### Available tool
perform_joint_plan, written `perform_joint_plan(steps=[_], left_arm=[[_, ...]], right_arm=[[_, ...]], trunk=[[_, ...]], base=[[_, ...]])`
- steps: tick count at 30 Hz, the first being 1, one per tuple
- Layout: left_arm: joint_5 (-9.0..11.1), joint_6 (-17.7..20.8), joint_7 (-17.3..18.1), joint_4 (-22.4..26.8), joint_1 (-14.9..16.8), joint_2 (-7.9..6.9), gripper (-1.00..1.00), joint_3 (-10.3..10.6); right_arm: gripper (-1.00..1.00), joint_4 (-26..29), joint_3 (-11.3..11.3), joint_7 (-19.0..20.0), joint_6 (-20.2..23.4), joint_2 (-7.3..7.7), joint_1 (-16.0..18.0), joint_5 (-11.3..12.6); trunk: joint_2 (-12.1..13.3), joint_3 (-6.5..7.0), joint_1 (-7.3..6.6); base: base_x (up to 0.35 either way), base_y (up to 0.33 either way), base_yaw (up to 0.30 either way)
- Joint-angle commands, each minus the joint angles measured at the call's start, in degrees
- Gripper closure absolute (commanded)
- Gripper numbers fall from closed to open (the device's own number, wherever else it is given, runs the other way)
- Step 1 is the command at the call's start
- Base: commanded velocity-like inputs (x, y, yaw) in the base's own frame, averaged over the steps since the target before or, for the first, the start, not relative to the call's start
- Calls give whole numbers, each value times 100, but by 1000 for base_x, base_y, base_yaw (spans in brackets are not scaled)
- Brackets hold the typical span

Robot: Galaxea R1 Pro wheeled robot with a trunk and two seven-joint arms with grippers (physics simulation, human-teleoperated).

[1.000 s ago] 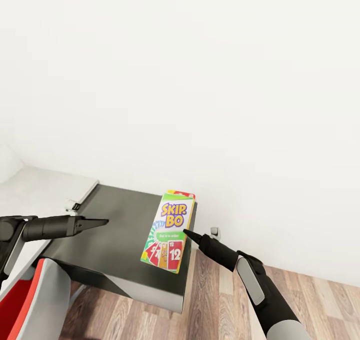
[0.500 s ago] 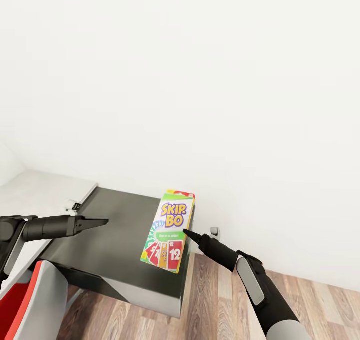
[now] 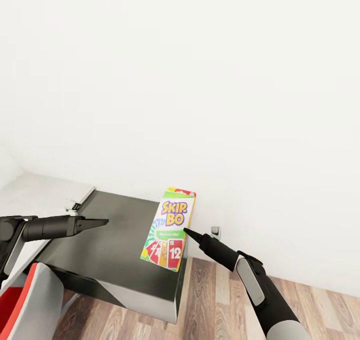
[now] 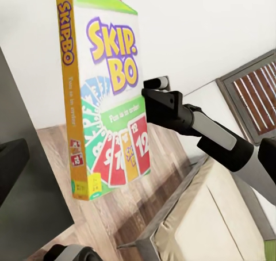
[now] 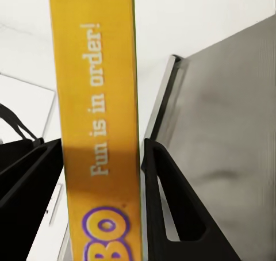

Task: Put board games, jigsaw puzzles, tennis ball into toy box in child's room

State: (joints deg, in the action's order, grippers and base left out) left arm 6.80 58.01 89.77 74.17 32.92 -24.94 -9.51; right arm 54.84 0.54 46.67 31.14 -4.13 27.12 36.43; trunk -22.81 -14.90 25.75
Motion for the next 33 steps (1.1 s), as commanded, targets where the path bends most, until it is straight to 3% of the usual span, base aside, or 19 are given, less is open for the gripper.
perform_joint_plan(steps=[1, 33], left_arm=[[-4, 61, 23, 1, 4, -2, -100, 1], [10, 61, 23, 1, 4, -23, -100, -7]], right_arm=[[100, 1, 1, -3, 38, 0, 4, 40], [100, 2, 34, 0, 24, 0, 3, 31]], trunk=[[-10, -1, 3], [-10, 305, 3]], base=[[0, -72, 0], [21, 4, 0]])
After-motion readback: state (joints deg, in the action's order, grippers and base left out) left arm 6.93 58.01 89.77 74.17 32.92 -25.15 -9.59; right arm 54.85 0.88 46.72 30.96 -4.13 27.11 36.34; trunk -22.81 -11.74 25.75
